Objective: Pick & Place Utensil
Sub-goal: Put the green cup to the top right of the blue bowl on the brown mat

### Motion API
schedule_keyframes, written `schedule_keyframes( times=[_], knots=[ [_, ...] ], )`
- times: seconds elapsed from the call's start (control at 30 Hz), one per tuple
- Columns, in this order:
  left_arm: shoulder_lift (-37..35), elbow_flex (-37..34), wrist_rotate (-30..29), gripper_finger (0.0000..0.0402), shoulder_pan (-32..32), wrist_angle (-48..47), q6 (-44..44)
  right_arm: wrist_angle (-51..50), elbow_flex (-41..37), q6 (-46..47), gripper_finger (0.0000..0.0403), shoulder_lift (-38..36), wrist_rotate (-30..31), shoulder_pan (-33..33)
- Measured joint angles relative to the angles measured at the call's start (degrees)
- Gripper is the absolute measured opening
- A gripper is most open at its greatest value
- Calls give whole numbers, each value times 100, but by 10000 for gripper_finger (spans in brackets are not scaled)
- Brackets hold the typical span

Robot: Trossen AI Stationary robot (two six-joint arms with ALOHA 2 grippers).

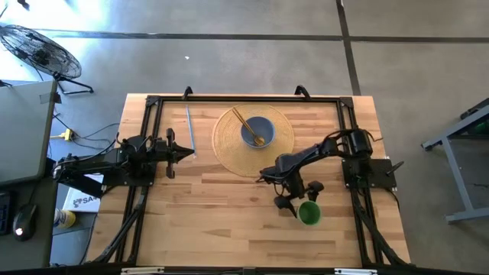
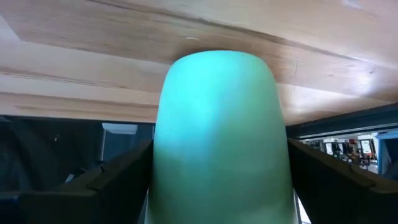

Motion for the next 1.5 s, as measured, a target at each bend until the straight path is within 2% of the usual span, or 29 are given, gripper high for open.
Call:
schedule_keyframes(
  times=[0.27,0.77,0.9,0.97,1.07,1.3,1.5],
  knots=[
    [1,0,0,1,2,0,0,24,10,-302,332,-17,416,4],
    [0,0,-1,1,2,0,0,94,13,-436,333,-18,607,7],
    [0,0,0,1,1,0,0,312,7,-365,344,-20,649,11],
    [1,0,0,1,1,0,0,614,-3,-402,358,23,1254,16],
    [0,0,-1,1,1,-1,0,780,-5,-242,374,9,1390,-1],
    [2,0,-1,1,0,0,0,1058,83,-162,378,15,1045,-35],
    [0,0,1,1,1,0,0,859,608,-533,379,15,1406,-40]
  ],
)
